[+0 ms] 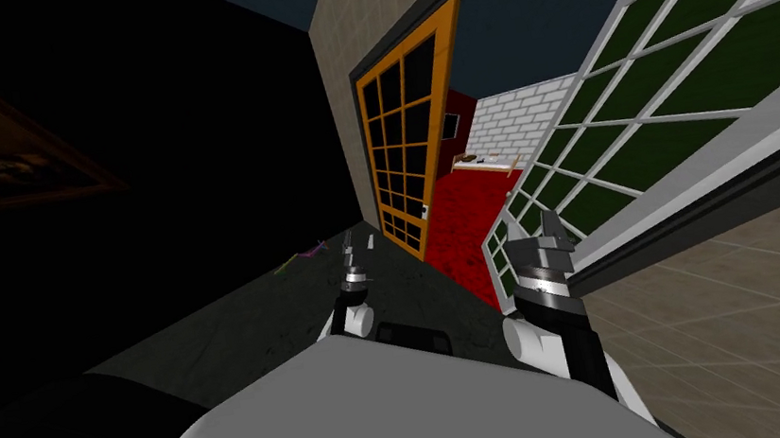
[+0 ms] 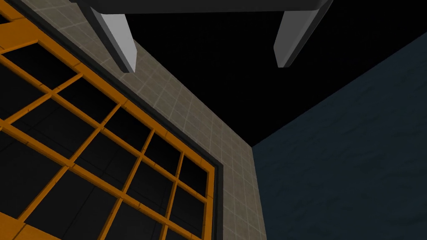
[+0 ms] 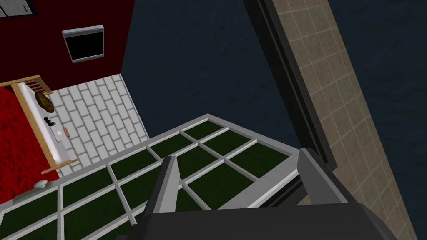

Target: Push the door open

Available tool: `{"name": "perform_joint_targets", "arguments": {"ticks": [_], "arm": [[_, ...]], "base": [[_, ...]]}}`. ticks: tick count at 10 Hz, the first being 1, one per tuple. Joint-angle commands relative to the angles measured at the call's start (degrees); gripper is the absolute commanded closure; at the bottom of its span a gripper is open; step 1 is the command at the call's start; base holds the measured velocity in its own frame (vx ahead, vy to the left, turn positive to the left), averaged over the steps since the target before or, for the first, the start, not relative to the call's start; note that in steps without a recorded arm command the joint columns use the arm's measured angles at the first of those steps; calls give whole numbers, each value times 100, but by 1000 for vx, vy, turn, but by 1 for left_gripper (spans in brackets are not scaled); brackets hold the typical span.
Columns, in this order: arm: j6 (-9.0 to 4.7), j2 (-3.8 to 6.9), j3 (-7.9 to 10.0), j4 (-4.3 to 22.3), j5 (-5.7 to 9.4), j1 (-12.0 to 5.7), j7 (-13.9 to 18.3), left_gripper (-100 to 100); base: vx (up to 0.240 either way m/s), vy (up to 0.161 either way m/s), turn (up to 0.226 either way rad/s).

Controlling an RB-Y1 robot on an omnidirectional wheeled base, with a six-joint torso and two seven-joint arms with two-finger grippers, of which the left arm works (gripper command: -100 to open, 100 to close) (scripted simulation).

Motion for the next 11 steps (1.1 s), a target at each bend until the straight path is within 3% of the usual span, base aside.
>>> {"name": "perform_joint_targets", "arguments": {"ticks": [1,6,9,11], "arm": [[-34,30,-49,200,49,-88,151,-100],[-147,85,-330,844,198,-280,655,-100],[-186,101,-424,1060,247,-344,825,-100],[-244,111,-570,1394,324,-443,1087,-100]], "base": [[106,-1,-52],[117,21,-74],[70,13,-32],[144,31,-101]]}}
